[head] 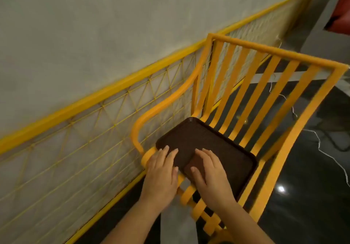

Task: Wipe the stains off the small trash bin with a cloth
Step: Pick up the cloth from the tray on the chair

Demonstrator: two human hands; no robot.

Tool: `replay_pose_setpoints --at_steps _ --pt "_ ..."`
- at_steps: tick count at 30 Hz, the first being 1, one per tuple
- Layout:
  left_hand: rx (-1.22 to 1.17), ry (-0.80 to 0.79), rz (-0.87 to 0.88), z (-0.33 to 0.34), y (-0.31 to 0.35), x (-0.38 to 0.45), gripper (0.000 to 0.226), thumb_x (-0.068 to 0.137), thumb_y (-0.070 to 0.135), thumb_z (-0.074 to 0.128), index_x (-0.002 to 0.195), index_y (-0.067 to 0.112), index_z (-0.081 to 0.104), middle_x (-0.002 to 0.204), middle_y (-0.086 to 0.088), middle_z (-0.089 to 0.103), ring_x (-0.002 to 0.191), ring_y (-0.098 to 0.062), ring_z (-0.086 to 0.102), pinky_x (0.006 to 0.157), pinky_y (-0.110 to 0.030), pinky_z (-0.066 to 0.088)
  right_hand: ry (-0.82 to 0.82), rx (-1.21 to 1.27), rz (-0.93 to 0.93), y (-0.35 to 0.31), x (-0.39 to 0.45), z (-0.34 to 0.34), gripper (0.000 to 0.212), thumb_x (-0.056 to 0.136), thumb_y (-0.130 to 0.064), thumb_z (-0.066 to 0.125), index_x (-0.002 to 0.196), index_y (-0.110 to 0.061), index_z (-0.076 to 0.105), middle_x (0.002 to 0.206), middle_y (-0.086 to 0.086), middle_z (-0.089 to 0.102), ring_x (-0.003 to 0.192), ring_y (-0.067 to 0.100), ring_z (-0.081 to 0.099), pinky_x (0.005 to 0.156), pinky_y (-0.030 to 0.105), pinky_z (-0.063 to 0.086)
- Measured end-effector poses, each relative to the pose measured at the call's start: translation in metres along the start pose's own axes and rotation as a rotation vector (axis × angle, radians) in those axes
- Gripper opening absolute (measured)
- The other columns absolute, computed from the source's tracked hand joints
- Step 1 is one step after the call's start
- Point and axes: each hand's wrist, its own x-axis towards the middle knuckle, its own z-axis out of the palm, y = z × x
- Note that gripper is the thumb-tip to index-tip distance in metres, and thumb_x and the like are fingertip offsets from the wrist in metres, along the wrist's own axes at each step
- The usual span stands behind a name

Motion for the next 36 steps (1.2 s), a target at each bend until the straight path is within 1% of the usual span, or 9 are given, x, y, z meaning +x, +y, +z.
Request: replay_pose_setpoints --at_steps 10,16,19,24,27,29,31,33,36 --pt "-0.007 -0.11 -0.03 0.113 -0.049 0.066 0.048 0.101 0.036 0.033 0.148 0.031 0.026 0.159 0.007 0.015 0.147 -0.014 0.006 0.12 -0.035 0.014 0.082 0.076 0.249 0.088 0.023 0.084 0.053 0.097 -0.027 0.051 0.146 -0.031 0.032 0.155 -0.008 0.026 0.146 0.01 0.012 0.117 0.033 0.016" --pt "0.09 -0.152 -0.028 0.163 -0.053 0.099 0.052 0.101 0.041 0.027 0.151 0.028 0.02 0.161 0.004 0.007 0.148 -0.015 -0.005 0.12 -0.035 -0.002 0.095 0.05 0.251 0.116 0.035 0.115 0.054 0.097 -0.027 0.051 0.147 -0.029 0.031 0.156 -0.009 0.026 0.146 0.009 0.009 0.119 0.034 0.016" --pt "0.117 -0.171 -0.045 0.181 -0.054 0.111 0.054 0.101 0.041 0.025 0.152 0.024 0.017 0.162 0.001 0.0 0.147 -0.017 -0.011 0.121 -0.037 -0.005 0.078 0.048 0.257 0.123 0.04 0.125 0.053 0.099 -0.027 0.046 0.148 -0.03 0.027 0.157 -0.011 0.023 0.147 0.007 0.003 0.12 0.032 0.013" --pt "0.146 -0.163 -0.05 0.2 -0.055 0.118 0.049 0.1 0.038 0.032 0.147 0.022 0.031 0.162 -0.003 -0.001 0.147 -0.019 -0.013 0.121 -0.038 -0.004 0.058 0.058 0.308 0.133 0.043 0.135 0.052 0.102 -0.025 0.038 0.15 -0.029 0.022 0.159 -0.011 0.018 0.146 0.005 -0.001 0.12 0.03 0.01" --pt "0.054 -0.109 -0.078 0.203 -0.055 0.117 0.037 0.098 0.036 0.043 0.133 0.025 0.048 0.161 -0.002 0.01 0.148 -0.018 -0.006 0.121 -0.036 0.002 0.015 0.065 0.336 0.136 0.042 0.138 0.054 0.102 -0.022 0.037 0.152 -0.028 0.017 0.16 -0.011 0.013 0.146 0.006 -0.003 0.12 0.031 0.008" --pt "-0.05 -0.081 -0.083 0.199 -0.053 0.115 0.025 0.096 0.032 0.049 0.12 0.026 0.055 0.156 0.0 0.026 0.148 -0.019 0.008 0.119 -0.034 0.015 -0.029 0.075 0.343 0.136 0.04 0.138 0.06 0.1 -0.018 0.04 0.153 -0.027 0.012 0.161 -0.01 0.009 0.145 0.005 -0.006 0.121 0.031 0.005" --pt "-0.173 -0.079 -0.103 0.189 -0.047 0.112 0.021 0.095 0.03 0.051 0.115 0.026 0.055 0.133 0.004 0.052 0.131 -0.015 0.042 0.103 -0.029 0.042 -0.06 0.085 0.322 0.136 0.038 0.138 0.071 0.095 -0.019 0.046 0.154 -0.025 0.007 0.16 -0.011 0.005 0.141 0.001 -0.011 0.12 0.031 0.0" --pt "-0.384 -0.093 -0.18 0.176 -0.039 0.107 0.019 0.094 0.029 0.055 0.112 0.029 0.054 0.108 0.011 0.06 0.105 -0.005 0.056 0.081 -0.021 0.05 -0.066 0.096 0.275 0.134 0.037 0.138 0.08 0.091 -0.029 0.052 0.154 -0.025 0.002 0.159 -0.014 0.003 0.139 -0.001 -0.013 0.118 0.028 -0.004" --pt "-0.815 -0.175 -0.384 0.158 -0.027 0.098 0.031 0.088 0.023 0.065 0.116 0.028 0.053 0.102 0.007 0.07 0.097 -0.01 0.067 0.081 -0.028 0.057 -0.014 0.215 0.259 0.126 0.035 0.138 0.09 0.087 -0.039 0.062 0.152 -0.031 0.0 0.152 -0.023 0.004 0.142 -0.001 -0.01 0.117 0.025 -0.002"
